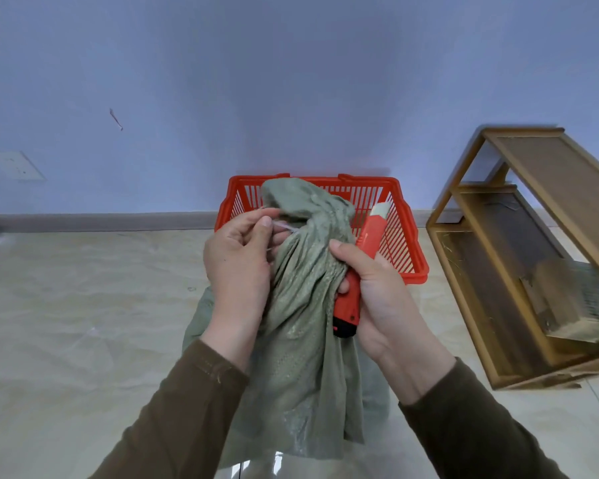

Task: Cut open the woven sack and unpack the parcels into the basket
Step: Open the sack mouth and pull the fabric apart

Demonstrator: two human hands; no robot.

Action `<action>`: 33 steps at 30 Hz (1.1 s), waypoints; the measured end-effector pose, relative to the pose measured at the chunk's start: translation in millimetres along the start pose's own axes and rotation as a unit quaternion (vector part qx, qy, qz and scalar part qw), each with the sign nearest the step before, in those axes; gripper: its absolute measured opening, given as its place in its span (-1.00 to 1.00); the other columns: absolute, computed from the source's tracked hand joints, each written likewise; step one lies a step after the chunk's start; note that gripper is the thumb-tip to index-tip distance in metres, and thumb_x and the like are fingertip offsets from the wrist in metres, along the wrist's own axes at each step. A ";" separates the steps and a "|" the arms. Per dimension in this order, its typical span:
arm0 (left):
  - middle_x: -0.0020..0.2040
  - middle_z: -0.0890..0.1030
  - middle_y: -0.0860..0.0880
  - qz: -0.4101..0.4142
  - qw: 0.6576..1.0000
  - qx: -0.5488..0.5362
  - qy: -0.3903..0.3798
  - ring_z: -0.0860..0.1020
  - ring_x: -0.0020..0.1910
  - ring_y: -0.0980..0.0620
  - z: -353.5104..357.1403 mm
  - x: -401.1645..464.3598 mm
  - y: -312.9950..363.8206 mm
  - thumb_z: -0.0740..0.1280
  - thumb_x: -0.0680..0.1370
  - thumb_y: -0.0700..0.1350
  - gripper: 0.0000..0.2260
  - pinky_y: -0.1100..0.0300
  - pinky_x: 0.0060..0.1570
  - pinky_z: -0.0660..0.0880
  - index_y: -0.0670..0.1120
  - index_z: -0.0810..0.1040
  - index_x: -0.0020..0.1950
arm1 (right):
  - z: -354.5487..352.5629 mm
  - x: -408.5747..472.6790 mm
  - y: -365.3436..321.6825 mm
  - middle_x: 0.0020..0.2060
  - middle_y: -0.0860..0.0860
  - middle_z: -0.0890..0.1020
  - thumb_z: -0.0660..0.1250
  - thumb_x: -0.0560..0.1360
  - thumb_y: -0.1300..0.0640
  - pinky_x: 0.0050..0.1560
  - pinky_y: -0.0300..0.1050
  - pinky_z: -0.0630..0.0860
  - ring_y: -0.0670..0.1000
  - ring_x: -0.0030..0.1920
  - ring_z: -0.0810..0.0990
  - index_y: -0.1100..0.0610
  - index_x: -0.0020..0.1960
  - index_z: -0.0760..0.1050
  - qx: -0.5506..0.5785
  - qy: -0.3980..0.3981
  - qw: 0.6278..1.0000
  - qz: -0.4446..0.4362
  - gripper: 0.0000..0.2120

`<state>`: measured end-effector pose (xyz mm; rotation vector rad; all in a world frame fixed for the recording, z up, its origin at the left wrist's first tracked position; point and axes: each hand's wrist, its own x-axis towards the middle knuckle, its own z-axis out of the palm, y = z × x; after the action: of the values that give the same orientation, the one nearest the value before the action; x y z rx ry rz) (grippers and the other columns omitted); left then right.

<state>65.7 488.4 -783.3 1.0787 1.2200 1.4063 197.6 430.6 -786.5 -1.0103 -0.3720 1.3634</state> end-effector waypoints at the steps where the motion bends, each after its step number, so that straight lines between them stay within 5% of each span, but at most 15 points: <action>1: -0.14 0.75 -0.19 -0.013 1.000 -0.015 0.010 0.73 -0.21 0.00 -4.6 4.5 -0.7 0.31 0.67 -0.27 -0.85 0.16 -0.14 0.69 -0.20 0.69 0.07 | -0.8 0.9 -1.2 -0.51 -0.02 0.43 0.46 0.53 0.23 -0.46 -0.21 0.44 -0.13 -0.59 0.36 0.17 -0.03 0.59 0.027 0.010 1.000 0.008 -0.94; 5: -0.18 0.67 -0.10 -0.063 0.989 -0.072 0.115 0.66 -0.28 0.08 -47.0 33.5 -7.7 0.26 0.69 -0.26 -0.85 0.31 -0.24 0.63 -0.19 0.64 0.09 | -9.1 4.3 -3.8 -0.47 -0.05 0.48 0.48 0.53 0.20 -0.30 -0.14 0.47 -0.13 -0.54 0.39 0.14 0.08 0.56 0.061 0.037 0.997 0.001 -0.83; 8: -0.25 0.56 -0.05 -0.097 0.954 -0.136 0.247 0.56 -0.32 0.07 -99.2 51.2 -14.5 0.23 0.67 -0.31 -0.82 0.27 -0.19 0.63 -0.15 0.62 0.08 | -11.3 5.1 -1.8 -0.49 -0.06 0.48 0.48 0.54 0.19 -0.24 -0.10 0.44 -0.14 -0.54 0.39 0.12 -0.03 0.60 0.061 0.029 0.998 0.008 -0.94; 10: -0.13 0.57 -0.08 -0.124 0.920 -0.172 0.331 0.56 -0.27 0.05 -127.8 54.2 -22.4 0.22 0.64 -0.36 -0.74 0.25 -0.11 0.65 -0.13 0.57 0.25 | -10.3 6.1 0.8 -0.49 -0.07 0.49 0.47 0.54 0.19 -0.24 -0.12 0.45 -0.14 -0.54 0.39 0.09 -0.07 0.62 0.065 0.024 0.997 0.015 -0.95; 12: 0.07 0.57 -0.11 -0.159 0.891 -0.187 0.382 0.56 -0.13 0.02 -141.4 53.9 -30.1 0.24 0.63 -0.37 -0.50 0.21 0.01 0.64 -0.06 0.33 0.54 | -8.4 8.2 3.8 -0.48 -0.07 0.51 0.48 0.54 0.18 -0.29 -0.15 0.47 -0.14 -0.54 0.39 0.08 -0.06 0.62 0.064 0.018 0.998 0.019 -0.95; 14: 0.23 0.54 -0.11 -0.203 0.886 -0.133 0.394 0.54 0.05 -0.02 -138.7 55.2 -33.9 0.30 0.59 -0.35 -0.37 0.15 0.17 0.57 0.00 0.17 0.59 | -6.2 9.8 6.3 -0.48 -0.07 0.50 0.49 0.53 0.18 -0.31 -0.15 0.49 -0.14 -0.54 0.40 0.08 -0.05 0.62 0.059 0.008 0.998 0.024 -0.95; 17: 0.23 0.53 -0.07 -0.166 0.941 -0.037 0.292 0.52 0.16 0.01 -111.9 53.0 -20.1 0.40 0.58 -0.23 -0.53 0.11 0.35 0.45 -0.06 0.38 0.47 | -2.7 9.9 7.9 -0.45 -0.06 0.49 0.49 0.53 0.17 -0.39 -0.20 0.48 -0.14 -0.53 0.39 0.10 0.01 0.64 0.043 -0.017 0.999 0.017 -0.92; 20: -0.02 0.64 0.11 -0.074 0.993 0.038 0.086 0.57 -0.04 0.18 -69.2 39.4 7.7 0.38 0.63 0.00 -0.83 0.27 0.03 0.44 -0.03 0.62 0.17 | -0.2 8.2 5.6 -0.43 -0.05 0.51 0.46 0.55 0.21 -0.46 -0.25 0.47 -0.14 -0.53 0.39 0.11 0.12 0.63 0.021 -0.040 0.999 -0.017 -0.85; 21: -0.07 0.69 0.11 -0.066 0.996 0.065 0.013 0.61 -0.09 0.19 -54.9 31.4 16.2 0.34 0.63 0.13 -0.74 0.28 -0.02 0.46 -0.02 0.68 0.08 | 1.0 7.7 4.5 -0.42 -0.05 0.52 0.45 0.56 0.23 -0.47 -0.26 0.46 -0.14 -0.53 0.39 0.12 0.14 0.63 0.007 -0.049 0.998 -0.033 -0.84; 26: -0.12 0.70 -0.35 -0.191 0.916 -0.015 -0.351 0.70 -0.19 -0.21 -9.8 -3.0 37.3 0.22 0.50 0.51 -0.23 0.02 -0.10 0.65 -0.16 0.71 0.18 | 4.9 0.2 -0.8 -0.43 -0.02 0.46 0.43 0.57 0.28 -0.48 -0.21 0.36 -0.12 -0.53 0.36 0.25 0.21 0.55 -0.108 -0.074 0.988 -0.081 -0.78; 29: -0.08 0.70 -0.35 -0.239 0.912 -0.063 -0.327 0.67 -0.28 -0.25 0.4 -1.4 51.7 0.37 0.48 0.42 -0.33 -0.11 -0.14 0.65 -0.19 0.72 0.13 | 7.4 -9.5 -8.2 -0.50 -0.05 0.44 0.44 0.57 0.28 -0.47 -0.18 0.38 -0.10 -0.54 0.37 0.17 0.03 0.55 -0.191 -0.083 0.975 -0.081 -0.91; 33: -0.15 0.73 -0.28 -0.207 0.950 -0.105 -0.208 0.70 -0.33 -0.21 8.0 -1.5 76.3 0.45 0.59 -0.09 -0.84 -0.06 -0.30 0.65 -0.17 0.74 -0.06 | 17.2 -25.0 -26.9 -0.46 -0.04 0.48 0.52 0.53 0.20 -0.39 -0.11 0.42 -0.03 -0.47 0.42 0.07 -0.06 0.59 -0.247 -0.069 0.963 -0.078 -0.88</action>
<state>65.7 484.2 -706.6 0.8530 0.8988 0.9041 196.0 417.2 -748.2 -1.2635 -0.9115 1.2237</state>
